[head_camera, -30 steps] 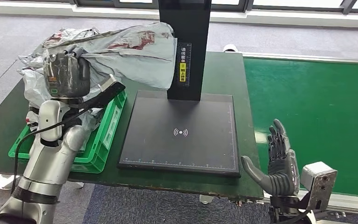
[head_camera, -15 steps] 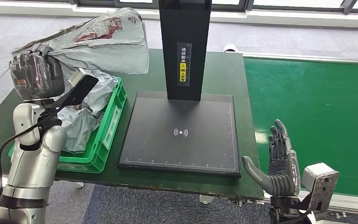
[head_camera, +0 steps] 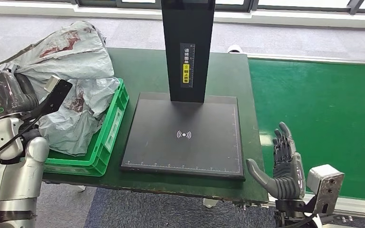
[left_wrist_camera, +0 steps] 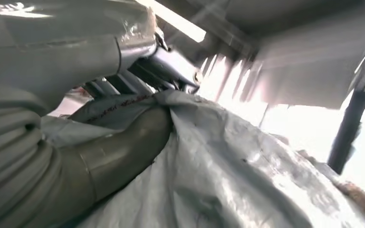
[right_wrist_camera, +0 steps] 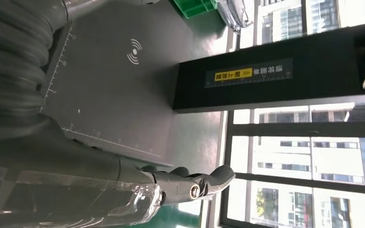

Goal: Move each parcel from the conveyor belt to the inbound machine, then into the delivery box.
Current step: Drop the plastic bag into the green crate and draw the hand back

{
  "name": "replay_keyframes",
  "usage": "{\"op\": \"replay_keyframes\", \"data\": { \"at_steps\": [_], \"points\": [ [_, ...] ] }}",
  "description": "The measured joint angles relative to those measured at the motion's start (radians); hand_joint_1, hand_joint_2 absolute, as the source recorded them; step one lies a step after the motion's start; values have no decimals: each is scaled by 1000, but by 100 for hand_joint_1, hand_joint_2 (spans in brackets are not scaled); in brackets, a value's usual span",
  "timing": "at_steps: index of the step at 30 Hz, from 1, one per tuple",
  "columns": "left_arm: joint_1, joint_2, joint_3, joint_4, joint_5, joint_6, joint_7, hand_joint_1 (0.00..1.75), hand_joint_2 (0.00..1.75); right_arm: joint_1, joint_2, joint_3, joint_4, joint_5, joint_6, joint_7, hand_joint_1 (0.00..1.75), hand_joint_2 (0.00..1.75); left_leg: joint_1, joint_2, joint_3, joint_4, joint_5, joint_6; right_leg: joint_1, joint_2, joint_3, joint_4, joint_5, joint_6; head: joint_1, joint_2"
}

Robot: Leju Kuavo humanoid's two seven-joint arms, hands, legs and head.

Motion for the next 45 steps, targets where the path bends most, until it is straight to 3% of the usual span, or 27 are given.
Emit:
{"op": "replay_keyframes", "data": {
  "at_steps": [2,7,13,24,25,28,29,36,45],
  "points": [
    [33,-1,23,38,-11,-81,15,175,0,-3,0,0,1,1,19,7,0,175,0,1,0,0,0,0,0,1,0,0,0,0,0,0],
    [95,-14,65,87,-45,-198,52,175,0,-9,0,-15,5,2,47,10,0,175,0,1,-1,0,0,0,0,0,-1,0,0,0,0,0],
    [110,-33,96,90,-74,-297,60,175,0,-30,0,-17,20,-4,59,10,0,175,0,0,-1,0,0,0,0,0,-1,0,0,0,0,0],
    [111,-51,102,90,-74,-323,53,175,0,-54,0,-17,36,-8,59,13,0,175,0,0,-1,0,0,0,0,0,-1,0,0,0,0,0],
    [111,-51,102,90,-74,-323,53,161,0,-54,0,-17,36,-8,59,13,0,175,0,0,-1,0,0,0,0,0,-1,0,0,0,0,0],
    [111,-52,102,90,-77,-325,53,36,0,-55,0,-17,37,-8,60,13,0,175,0,0,-1,0,0,0,0,0,-1,0,0,0,0,0],
    [112,-53,102,90,-81,-329,53,6,0,-56,0,-17,37,-8,60,15,0,175,0,0,-1,0,0,0,0,0,-1,0,0,0,0,0],
    [106,-68,101,93,-94,-359,35,0,0,-66,0,-22,38,-4,65,37,0,175,0,0,0,0,0,0,0,0,-1,0,0,0,0,0],
    [68,-84,65,109,3,-365,-13,0,0,-67,1,-35,38,0,70,43,0,175,0,1,0,0,0,0,0,0,-1,0,1,-1,0,0]
  ]
}}
